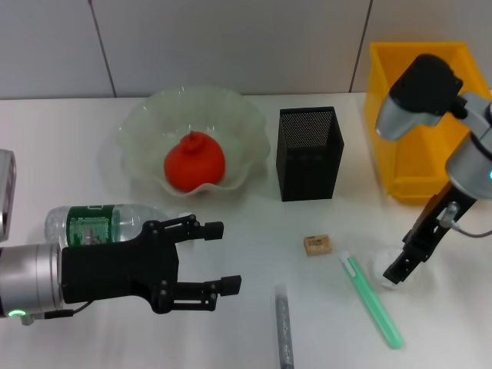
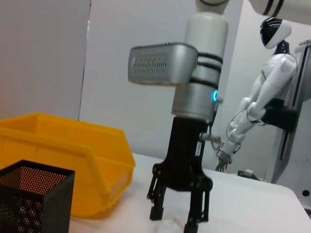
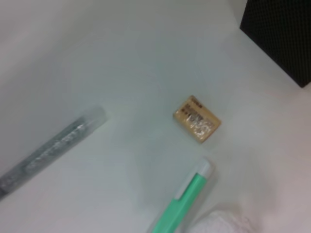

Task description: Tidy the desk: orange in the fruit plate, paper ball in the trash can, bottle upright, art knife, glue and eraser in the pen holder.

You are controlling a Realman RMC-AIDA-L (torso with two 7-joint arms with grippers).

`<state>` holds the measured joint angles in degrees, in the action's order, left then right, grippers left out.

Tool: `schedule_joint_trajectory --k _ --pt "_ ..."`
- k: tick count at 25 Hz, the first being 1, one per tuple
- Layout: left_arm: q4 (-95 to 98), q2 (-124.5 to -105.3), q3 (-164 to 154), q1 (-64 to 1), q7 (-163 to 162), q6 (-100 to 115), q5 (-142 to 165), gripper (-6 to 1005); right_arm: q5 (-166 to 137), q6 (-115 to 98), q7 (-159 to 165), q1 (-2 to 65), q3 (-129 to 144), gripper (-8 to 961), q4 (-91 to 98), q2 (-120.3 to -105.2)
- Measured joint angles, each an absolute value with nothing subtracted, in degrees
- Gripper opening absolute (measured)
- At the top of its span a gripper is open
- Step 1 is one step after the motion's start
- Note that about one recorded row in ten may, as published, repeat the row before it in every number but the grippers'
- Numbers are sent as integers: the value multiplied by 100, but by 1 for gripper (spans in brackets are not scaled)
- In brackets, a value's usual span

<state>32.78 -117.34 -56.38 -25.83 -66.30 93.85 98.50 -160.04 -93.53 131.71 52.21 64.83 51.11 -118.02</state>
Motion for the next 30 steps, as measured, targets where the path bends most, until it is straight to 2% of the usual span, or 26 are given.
schedule_joint_trajectory --k 4,11,17,22,25,28,30 --pt "3278 -11734 -5556 -2597 -6637 9405 9845 853 -16046 -9118 13125 5139 6633 768 5124 -11871" --pt "3278 -11728 -5526 -2633 -6671 9411 9843 853 -16027 -9033 12981 5141 6639 767 5028 -11888" --pt "3278 -11717 -5519 -2656 -6678 9409 9843 852 -16014 -9001 12937 5211 6632 675 4811 -11891" --pt "3278 -11713 -5519 -2667 -6679 9403 9843 851 -16008 -9552 13000 5165 6254 599 5613 -11890" --pt "3278 -11698 -5520 -2703 -6683 9404 9843 851 -16004 -10200 13044 5160 5523 546 6588 -11845" --pt "3279 -11699 -5520 -2713 -6683 9410 9844 851 -16042 -10483 13175 5152 4984 492 7281 -11688" --pt "3279 -11709 -5520 -2717 -6673 9413 9844 850 -16059 -10409 13271 5091 4799 504 7442 -11543"
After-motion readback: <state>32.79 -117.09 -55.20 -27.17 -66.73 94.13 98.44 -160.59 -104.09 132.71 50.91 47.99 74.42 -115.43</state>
